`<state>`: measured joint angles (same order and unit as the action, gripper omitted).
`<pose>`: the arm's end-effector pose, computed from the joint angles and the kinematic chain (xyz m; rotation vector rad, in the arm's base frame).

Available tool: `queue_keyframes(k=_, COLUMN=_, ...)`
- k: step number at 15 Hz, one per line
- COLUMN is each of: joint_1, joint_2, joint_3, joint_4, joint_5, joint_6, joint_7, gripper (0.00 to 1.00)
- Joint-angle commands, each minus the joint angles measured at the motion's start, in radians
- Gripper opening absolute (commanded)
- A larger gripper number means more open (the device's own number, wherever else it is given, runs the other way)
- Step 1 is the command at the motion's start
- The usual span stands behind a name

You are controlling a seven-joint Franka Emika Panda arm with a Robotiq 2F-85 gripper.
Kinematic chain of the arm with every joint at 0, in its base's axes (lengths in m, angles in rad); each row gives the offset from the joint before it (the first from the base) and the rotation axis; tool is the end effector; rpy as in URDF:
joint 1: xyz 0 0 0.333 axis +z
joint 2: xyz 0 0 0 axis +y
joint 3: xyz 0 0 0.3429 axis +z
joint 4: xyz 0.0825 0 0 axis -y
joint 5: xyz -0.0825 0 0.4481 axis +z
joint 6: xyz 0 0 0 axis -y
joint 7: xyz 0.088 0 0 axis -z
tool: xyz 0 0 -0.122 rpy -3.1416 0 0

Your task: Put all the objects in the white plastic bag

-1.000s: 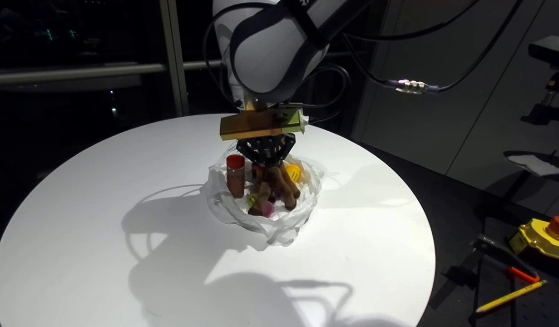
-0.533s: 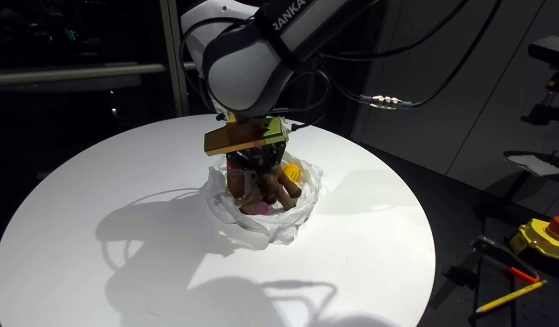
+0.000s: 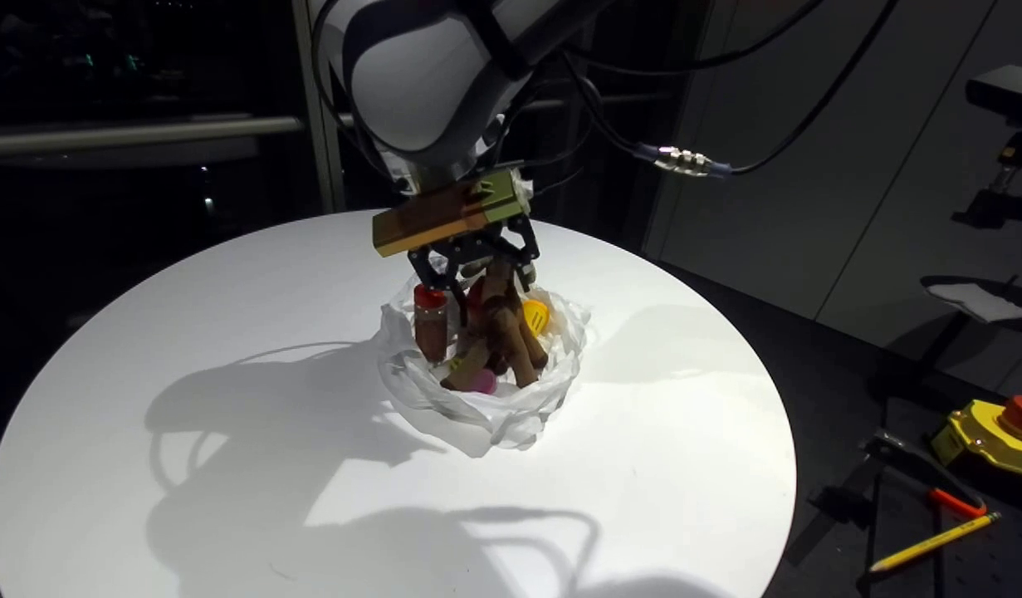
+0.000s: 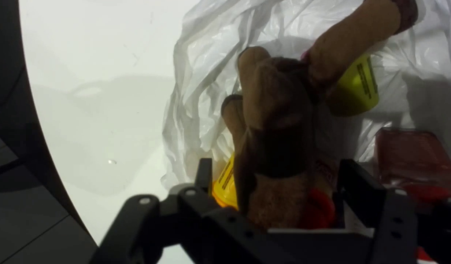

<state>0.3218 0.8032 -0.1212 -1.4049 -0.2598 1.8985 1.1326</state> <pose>0.7494 0.1441 0.1761 2.4936 -1.0337 -0.0534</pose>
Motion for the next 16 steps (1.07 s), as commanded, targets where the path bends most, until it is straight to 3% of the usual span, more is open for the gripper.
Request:
queue_keyframes(k=1, joint_1=-0.009, joint_2=-0.092, joint_3=0.016, joint_4=0.001, joint_5=-0.052, joint_6=-0.126, joint_7=-0.129, gripper=1.0)
queue_keyframes(k=8, joint_1=-0.026, joint_2=-0.375, joint_3=0.065, joint_4=-0.168, joint_5=-0.15, joint_6=-0.227, joint_7=-0.519, gripper=1.0)
queue_keyframes(k=16, joint_1=-0.124, joint_2=-0.774, joint_3=0.149, joint_4=-0.475, joint_5=-0.11, joint_6=-0.257, joint_7=-0.986, gripper=1.0)
